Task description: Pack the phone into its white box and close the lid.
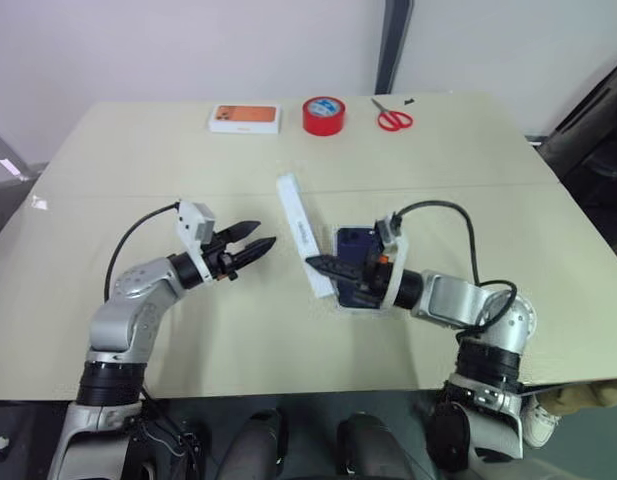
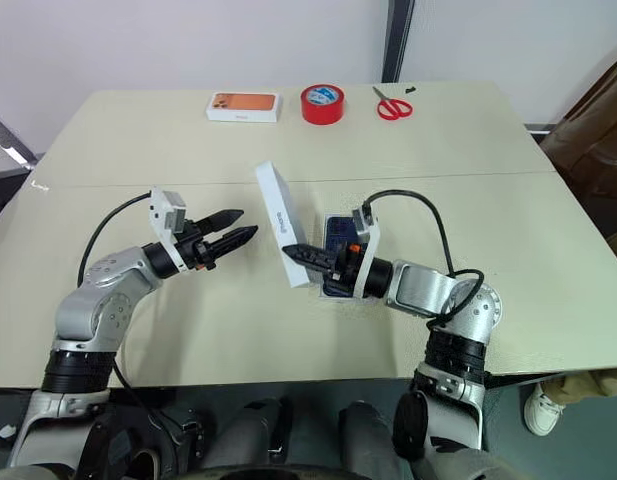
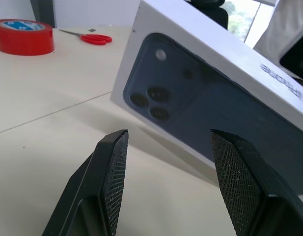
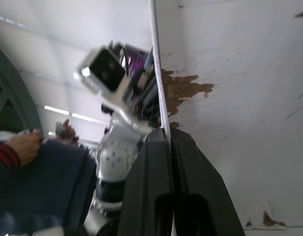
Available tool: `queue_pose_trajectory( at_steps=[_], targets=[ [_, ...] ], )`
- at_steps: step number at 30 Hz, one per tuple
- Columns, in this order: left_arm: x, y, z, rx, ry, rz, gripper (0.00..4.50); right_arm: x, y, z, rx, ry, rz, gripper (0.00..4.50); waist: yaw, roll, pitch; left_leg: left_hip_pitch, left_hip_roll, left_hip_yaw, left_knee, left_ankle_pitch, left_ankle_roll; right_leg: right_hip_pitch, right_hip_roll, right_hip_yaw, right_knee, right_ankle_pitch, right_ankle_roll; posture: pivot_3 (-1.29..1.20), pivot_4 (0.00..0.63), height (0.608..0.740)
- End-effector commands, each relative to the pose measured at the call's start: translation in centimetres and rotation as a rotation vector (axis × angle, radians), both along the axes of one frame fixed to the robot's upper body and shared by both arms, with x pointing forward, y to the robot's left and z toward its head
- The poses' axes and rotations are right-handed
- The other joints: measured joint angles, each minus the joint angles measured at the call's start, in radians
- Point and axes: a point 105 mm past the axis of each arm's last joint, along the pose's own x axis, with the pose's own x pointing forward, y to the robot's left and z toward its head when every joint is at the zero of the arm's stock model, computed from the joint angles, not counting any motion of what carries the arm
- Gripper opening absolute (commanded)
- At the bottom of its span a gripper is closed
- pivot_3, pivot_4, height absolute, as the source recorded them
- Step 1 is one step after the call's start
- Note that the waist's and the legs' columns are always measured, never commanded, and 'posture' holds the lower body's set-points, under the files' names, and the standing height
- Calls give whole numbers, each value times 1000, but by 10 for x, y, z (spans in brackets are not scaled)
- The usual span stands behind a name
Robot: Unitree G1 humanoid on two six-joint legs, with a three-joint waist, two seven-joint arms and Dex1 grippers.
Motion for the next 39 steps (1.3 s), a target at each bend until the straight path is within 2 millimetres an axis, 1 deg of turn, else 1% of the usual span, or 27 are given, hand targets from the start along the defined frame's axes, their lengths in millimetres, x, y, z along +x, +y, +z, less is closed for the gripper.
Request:
queue_pose_trajectory(
  at_steps=[1, 5, 9, 12, 14, 17, 19, 21, 25, 28, 31, 32, 33, 35, 37, 38, 39],
  targets=[
    [-3, -9, 4, 16, -45, -13, 2783, -3, -2, 1, -5, 48, -32, 59, 2, 0, 0, 0, 0, 0, 0, 0, 0, 0, 0, 0, 0, 0, 0, 0, 150, 734],
    [-5, -16, 0, 34, -45, -32, 2783, -3, -3, 1, -30, 74, -64, 59, -2, 0, 0, 0, 0, 0, 0, 0, 1, 1, 0, 0, -1, 0, 0, 0, 150, 734],
    [-5, -21, 0, 14, -31, -44, 2783, 8, 0, 19, 29, 50, -113, 59, -2, 0, 0, 0, 1, 0, 0, 0, 1, 1, 1, 0, -1, 0, 0, 0, 150, 734],
    [-6, -23, 1, 2, -37, -45, 2783, 12, 3, 21, 23, 50, -126, 59, -3, 0, 0, 0, 1, 0, 0, 0, 1, 1, 1, 0, -1, 0, 0, 0, 150, 734],
    [-5, -23, 3, -3, -38, -41, 2783, 10, 7, 23, 37, 49, -121, 59, -3, 0, 0, 0, 1, 0, 0, 0, 1, 1, 1, 0, -1, 0, 0, 0, 150, 734],
    [-4, -20, 3, -13, -31, -29, 2783, 6, 12, 20, 43, 59, -113, 59, -3, 0, 0, 0, 1, 0, 0, 0, 1, 0, 1, 0, -1, 0, 0, 0, 150, 734],
    [-5, -19, 3, -3, -37, -28, 2783, 5, 12, 15, 32, 80, -119, 59, -2, 0, 0, 0, 1, 0, 0, 0, 1, 0, 1, 0, -1, 0, 0, 0, 150, 734],
    [-5, -19, 2, -8, -29, -31, 2783, 4, 11, 9, 26, 97, -119, 59, -2, 0, 0, 0, 1, 0, 0, 0, 1, 0, 1, 0, -1, 0, 0, 0, 150, 734],
    [-9, -26, -5, -15, 8, -61, 2783, 7, 5, 2, 7, 124, -147, 59, -2, 0, 0, 0, 1, 0, 0, 0, 1, 0, 1, 0, -1, 0, 0, 0, 150, 734],
    [-10, -29, -10, -30, 30, -70, 1915, 9, 2, 1, 6, 128, -157, 0, -2, 0, 0, 0, 1, 0, 0, 0, 1, 0, 1, 0, -1, 0, 0, 0, 150, 734],
    [-11, -36, -17, -41, 58, -78, 410, 8, -3, -5, -43, 131, -160, 0, 1, 0, 0, 0, 1, 0, 0, 0, 1, 1, 1, 0, -1, 0, 0, 0, 150, 734],
    [-11, -39, -21, -39, 66, -78, 70, 9, -4, -7, -44, 138, -165, 0, 1, 0, 0, 0, 1, 0, 0, 0, 1, 1, 1, 0, -1, 0, 0, 0, 150, 734],
    [-10, -41, -25, -41, 78, -79, 70, 9, -5, -7, -36, 143, -170, 0, 1, 0, 0, 0, 1, 0, 0, 0, 1, 1, 1, 0, -1, 0, 0, 0, 150, 734],
    [-10, -49, -29, -46, 84, -91, 0, 11, -7, -4, -9, 141, -183, 601, 2, 0, 0, 0, 1, 0, 0, 0, 1, 1, 1, 0, -1, 0, 0, 0, 150, 734],
    [-8, -55, -28, -62, 88, -90, 0, 15, -10, -3, -5, 139, -206, 1311, 0, 0, 0, 0, 1, 0, 0, 0, 1, 1, 1, 0, -1, 0, 0, 0, 150, 734],
    [-7, -58, -28, -77, 95, -90, 0, 16, -12, -1, -10, 132, -214, 1783, 0, 0, 0, 0, 1, 1, 0, 0, 1, 1, 1, 0, -1, 0, 0, 0, 150, 734],
    [-6, -61, -27, -86, 95, -88, 0, 17, -14, 0, -15, 124, -218, 2380, 1, 0, 0, 0, 1, 1, 0, 0, 1, 1, 1, 0, -1, 0, 0, 0, 150, 734]
  ],
)
